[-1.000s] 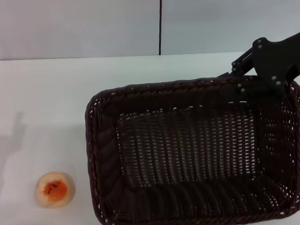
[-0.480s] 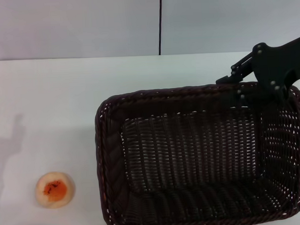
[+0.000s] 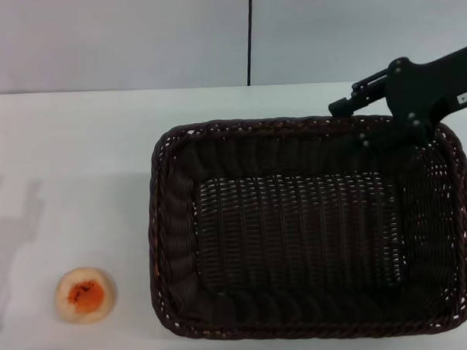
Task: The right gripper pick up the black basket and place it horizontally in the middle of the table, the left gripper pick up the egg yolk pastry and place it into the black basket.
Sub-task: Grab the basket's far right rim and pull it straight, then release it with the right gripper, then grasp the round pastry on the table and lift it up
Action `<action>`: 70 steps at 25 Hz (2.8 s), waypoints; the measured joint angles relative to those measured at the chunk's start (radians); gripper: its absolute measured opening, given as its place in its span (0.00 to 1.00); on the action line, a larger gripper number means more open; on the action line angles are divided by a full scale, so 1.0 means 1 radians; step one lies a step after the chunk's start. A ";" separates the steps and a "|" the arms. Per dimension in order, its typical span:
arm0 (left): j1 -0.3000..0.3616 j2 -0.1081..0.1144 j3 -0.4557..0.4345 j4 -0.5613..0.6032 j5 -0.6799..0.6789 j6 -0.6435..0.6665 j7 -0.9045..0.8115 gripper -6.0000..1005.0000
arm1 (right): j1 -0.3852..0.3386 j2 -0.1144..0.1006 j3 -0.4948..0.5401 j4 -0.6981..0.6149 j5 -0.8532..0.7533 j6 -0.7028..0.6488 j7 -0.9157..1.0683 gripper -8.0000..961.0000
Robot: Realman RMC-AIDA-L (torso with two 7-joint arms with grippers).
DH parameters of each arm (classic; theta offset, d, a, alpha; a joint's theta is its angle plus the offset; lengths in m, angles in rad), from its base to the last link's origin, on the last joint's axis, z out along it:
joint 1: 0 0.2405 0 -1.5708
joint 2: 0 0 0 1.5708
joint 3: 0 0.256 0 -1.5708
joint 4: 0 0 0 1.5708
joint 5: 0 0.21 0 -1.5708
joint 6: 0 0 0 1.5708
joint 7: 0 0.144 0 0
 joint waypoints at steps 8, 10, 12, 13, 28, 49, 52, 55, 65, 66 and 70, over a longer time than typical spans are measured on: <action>-0.008 0.000 0.034 0.001 0.000 -0.002 0.003 0.63 | -0.013 -0.006 0.092 0.001 0.130 0.026 -0.078 0.59; -0.017 0.001 0.068 0.012 0.000 -0.005 0.011 0.63 | -0.026 -0.007 0.124 0.001 0.186 0.036 -0.105 0.59; -0.020 0.001 0.077 0.015 0.000 -0.005 0.011 0.63 | -0.044 -0.006 0.140 0.002 0.241 0.051 -0.123 0.59; -0.020 0.001 0.077 0.015 0.000 -0.005 0.011 0.63 | -0.054 -0.004 0.145 0.002 0.264 0.057 -0.130 0.59; -0.014 0.010 0.438 0.338 0.000 -0.035 -0.071 0.63 | -0.363 0.137 0.256 0.074 0.746 0.214 -0.318 0.59; 0.063 0.006 0.712 0.358 0.000 -0.291 -0.025 0.62 | -0.409 0.131 0.462 0.187 0.784 0.267 -0.348 0.59; 0.070 0.006 0.719 0.347 0.000 -0.306 -0.009 0.62 | -0.417 0.132 0.510 0.192 0.786 0.263 -0.348 0.59; 0.073 0.006 0.720 0.341 0.000 -0.316 -0.002 0.62 | -0.427 0.135 0.563 0.194 0.787 0.258 -0.349 0.59; 0.068 0.004 0.743 0.341 0.000 -0.350 0.000 0.62 | -0.448 0.135 0.622 0.210 0.789 0.237 -0.349 0.59; 0.066 0.004 0.745 0.341 0.000 -0.351 0.000 0.62 | -0.448 0.135 0.622 0.211 0.789 0.237 -0.349 0.59; 0.064 0.004 0.753 0.332 0.000 -0.371 0.000 0.62 | -0.449 0.133 0.623 0.212 0.790 0.236 -0.349 0.59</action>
